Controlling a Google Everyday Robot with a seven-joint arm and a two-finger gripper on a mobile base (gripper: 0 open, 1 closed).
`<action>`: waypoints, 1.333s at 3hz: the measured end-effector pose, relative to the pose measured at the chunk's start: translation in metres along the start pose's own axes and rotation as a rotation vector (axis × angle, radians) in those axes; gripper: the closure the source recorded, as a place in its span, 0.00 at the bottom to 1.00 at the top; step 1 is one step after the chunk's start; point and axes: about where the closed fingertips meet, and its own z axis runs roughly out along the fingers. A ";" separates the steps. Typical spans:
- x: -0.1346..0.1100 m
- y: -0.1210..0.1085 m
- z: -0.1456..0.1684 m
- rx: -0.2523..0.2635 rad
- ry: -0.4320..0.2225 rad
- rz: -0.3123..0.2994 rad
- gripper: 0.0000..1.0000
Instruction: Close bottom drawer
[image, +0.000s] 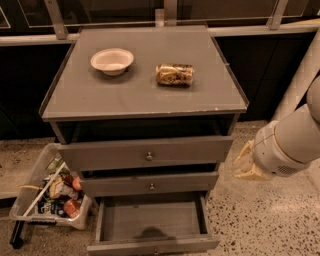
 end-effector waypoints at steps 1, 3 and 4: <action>0.000 0.000 0.000 0.000 0.000 0.000 1.00; 0.024 0.012 0.067 0.020 0.030 0.102 1.00; 0.051 0.016 0.115 0.056 -0.015 0.189 1.00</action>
Offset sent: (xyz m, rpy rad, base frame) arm 0.0006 0.0120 -0.0577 -0.0028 0.0255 -0.0647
